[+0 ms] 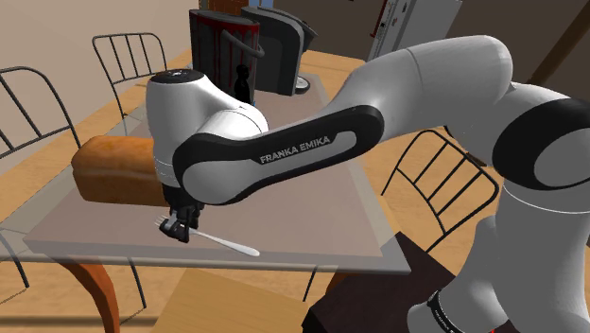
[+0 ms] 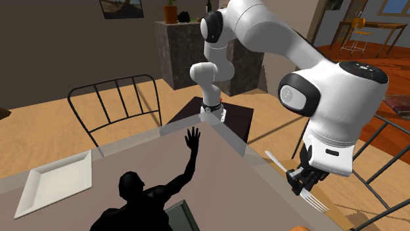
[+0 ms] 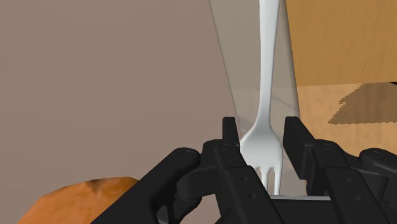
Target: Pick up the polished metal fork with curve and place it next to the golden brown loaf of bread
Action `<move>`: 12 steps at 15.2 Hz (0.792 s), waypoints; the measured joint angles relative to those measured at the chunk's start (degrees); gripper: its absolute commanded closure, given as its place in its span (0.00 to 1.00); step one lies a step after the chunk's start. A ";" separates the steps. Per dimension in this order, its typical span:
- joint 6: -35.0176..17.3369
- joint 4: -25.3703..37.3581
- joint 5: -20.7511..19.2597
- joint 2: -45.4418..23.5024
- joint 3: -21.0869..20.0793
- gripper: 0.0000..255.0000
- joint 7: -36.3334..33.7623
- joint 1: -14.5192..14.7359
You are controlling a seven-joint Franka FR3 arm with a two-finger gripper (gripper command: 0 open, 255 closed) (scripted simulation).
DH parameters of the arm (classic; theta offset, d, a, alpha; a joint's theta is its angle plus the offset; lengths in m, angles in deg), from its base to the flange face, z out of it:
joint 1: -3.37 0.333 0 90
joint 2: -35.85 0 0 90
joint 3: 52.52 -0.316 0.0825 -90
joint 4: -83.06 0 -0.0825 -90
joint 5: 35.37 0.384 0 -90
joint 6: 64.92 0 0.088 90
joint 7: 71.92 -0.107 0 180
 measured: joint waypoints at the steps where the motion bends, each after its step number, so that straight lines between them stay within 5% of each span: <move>1: -0.61 -0.36 -0.08 -0.26 0.03 1.00 -0.08 0.04; 12: -4.97 -2.67 -0.70 -2.33 0.35 1.00 -0.40 0.17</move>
